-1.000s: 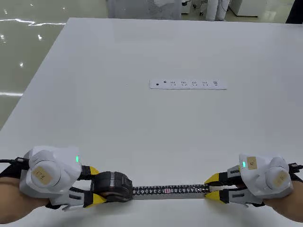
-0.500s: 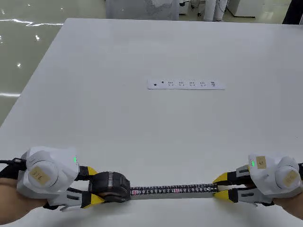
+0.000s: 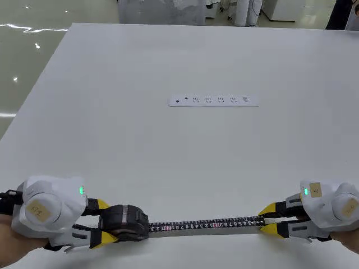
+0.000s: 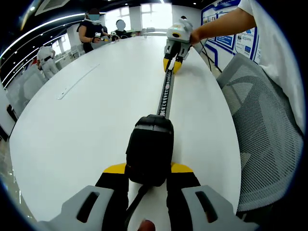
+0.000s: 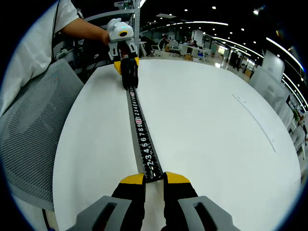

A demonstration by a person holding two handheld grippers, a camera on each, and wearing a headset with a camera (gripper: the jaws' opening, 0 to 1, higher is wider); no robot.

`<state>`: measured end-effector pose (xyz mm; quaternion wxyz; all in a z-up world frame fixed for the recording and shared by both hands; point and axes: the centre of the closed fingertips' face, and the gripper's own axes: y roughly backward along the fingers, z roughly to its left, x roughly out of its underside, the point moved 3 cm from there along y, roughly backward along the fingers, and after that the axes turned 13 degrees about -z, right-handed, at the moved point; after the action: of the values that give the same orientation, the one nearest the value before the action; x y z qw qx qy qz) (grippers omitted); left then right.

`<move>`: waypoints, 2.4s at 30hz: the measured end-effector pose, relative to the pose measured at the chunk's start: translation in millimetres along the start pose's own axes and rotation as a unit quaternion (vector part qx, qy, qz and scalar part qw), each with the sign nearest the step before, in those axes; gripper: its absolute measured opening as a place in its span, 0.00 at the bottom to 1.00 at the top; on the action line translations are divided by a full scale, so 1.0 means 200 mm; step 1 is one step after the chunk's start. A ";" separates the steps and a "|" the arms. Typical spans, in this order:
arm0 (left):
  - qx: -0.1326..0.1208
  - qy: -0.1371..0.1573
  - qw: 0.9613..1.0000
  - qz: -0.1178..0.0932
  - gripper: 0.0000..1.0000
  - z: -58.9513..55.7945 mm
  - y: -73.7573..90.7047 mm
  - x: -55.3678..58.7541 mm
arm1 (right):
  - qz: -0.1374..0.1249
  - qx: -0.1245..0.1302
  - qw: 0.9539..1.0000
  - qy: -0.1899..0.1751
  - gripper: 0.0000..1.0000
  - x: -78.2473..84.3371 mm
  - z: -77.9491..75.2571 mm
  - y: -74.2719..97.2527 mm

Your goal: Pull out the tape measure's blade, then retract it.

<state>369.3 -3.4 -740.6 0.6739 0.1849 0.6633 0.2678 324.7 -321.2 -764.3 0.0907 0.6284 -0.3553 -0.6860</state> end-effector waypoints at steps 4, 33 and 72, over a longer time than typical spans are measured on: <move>0.000 -0.001 1.000 0.001 0.24 0.00 0.00 0.00 | 0.002 0.001 1.000 -0.001 0.11 0.01 0.00 0.01; -0.025 0.002 1.000 -0.002 0.26 -0.01 0.00 0.00 | 0.025 -0.006 1.000 -0.006 0.13 0.04 -0.01 0.03; -0.066 0.103 0.991 -0.051 0.57 -0.05 0.06 -0.03 | -0.001 0.062 0.994 -0.094 0.52 -0.03 0.04 0.06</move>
<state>359.0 1.9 -729.0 0.6255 0.0769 0.7186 0.2940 314.6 -323.0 -752.9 0.0169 0.5656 -0.4039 -0.7188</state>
